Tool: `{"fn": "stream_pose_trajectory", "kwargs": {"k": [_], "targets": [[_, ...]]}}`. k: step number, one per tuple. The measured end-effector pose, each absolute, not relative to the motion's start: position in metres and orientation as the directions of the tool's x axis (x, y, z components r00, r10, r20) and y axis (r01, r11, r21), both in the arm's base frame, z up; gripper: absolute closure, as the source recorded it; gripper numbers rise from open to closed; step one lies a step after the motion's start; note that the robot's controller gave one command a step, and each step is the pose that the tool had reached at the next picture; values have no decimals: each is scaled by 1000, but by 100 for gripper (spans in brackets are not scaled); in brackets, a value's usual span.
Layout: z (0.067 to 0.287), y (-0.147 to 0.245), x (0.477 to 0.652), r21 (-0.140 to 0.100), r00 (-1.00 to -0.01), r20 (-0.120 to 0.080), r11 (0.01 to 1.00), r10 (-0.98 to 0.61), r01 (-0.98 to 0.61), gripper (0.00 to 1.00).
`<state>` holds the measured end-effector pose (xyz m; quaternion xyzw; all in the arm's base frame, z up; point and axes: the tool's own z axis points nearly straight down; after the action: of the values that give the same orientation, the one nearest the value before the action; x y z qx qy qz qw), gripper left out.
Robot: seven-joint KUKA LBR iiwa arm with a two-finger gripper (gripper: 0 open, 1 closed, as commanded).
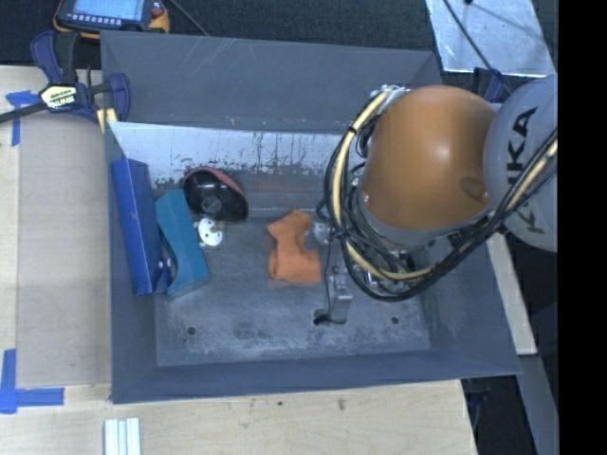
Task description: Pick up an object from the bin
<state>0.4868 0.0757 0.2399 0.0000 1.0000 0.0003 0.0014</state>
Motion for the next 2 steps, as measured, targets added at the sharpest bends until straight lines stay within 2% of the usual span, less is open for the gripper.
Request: {"fn": "stream_pose_trajectory", "kwargs": {"k": [1, 2], "targets": [[204, 74, 509, 0, -998, -8, 998, -65, -65, 0], [184, 71, 514, 0, -999, 2, 999, 38, 38, 0]]}}
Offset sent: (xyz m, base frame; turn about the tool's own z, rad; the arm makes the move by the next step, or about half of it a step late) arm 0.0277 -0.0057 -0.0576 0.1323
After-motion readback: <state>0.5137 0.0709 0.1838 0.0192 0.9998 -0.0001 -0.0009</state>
